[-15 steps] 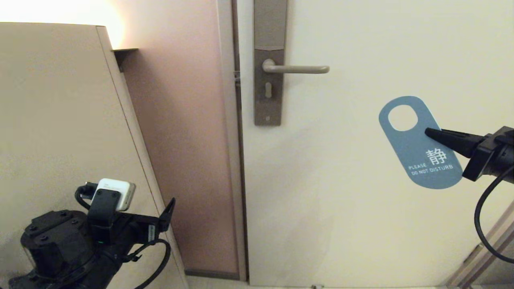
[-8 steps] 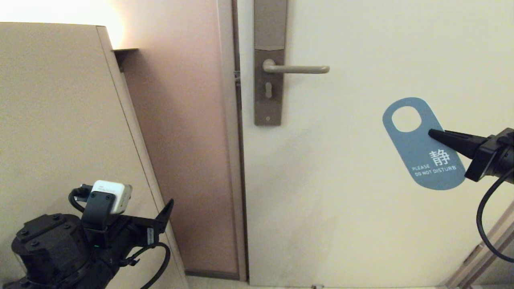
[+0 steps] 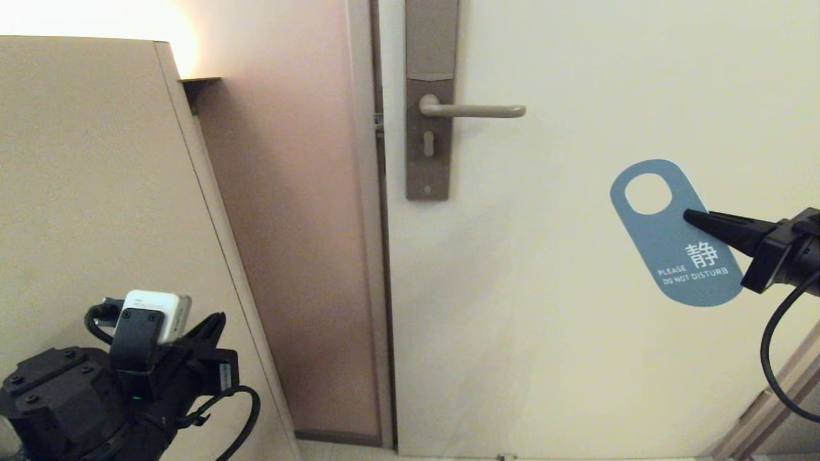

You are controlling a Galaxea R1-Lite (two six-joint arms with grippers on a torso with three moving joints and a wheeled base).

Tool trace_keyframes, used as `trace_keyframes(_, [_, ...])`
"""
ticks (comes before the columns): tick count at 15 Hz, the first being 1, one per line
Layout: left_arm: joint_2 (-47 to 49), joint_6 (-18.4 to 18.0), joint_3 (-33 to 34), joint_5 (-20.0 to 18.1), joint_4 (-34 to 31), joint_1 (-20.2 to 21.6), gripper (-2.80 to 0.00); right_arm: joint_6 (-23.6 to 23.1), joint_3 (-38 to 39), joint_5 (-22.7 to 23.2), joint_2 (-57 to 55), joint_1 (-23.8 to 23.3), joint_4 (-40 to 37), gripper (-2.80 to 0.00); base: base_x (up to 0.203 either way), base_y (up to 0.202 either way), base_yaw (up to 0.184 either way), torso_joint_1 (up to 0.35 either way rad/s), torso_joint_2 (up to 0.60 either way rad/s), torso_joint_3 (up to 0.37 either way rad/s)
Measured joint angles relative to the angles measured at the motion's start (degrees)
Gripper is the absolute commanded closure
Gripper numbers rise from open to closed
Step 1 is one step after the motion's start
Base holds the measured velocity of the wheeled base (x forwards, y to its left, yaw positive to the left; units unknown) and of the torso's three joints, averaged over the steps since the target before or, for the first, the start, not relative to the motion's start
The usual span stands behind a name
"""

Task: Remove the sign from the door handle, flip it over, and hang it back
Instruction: Hang the sign back with the other side facing out

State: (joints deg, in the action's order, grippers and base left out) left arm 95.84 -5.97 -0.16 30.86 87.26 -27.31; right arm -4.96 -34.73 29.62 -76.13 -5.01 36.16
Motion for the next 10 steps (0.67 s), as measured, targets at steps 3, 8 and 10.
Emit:
trace_keyframes(3, [-0.8,-0.5,0.0,5.3,0.0,-0.1,0.00,0.0,0.0,0.1,0.0,0.0,0.0,0.00,0.000,0.000,0.000,0.000,0.00,0.000])
trace_keyframes(8, [-2.8,-5.1,0.1,5.6,0.0,-0.4,0.00,-0.1,0.4,0.1,0.4,0.1,0.0,0.00,0.000,0.000,0.000,0.000,0.00,0.000])
trace_keyframes(10, [-3.7,-6.2,0.1,6.0,0.0,-0.4,0.00,-0.1,0.5,0.1,0.6,0.1,0.0,0.00,0.000,0.000,0.000,0.000,0.00,0.000])
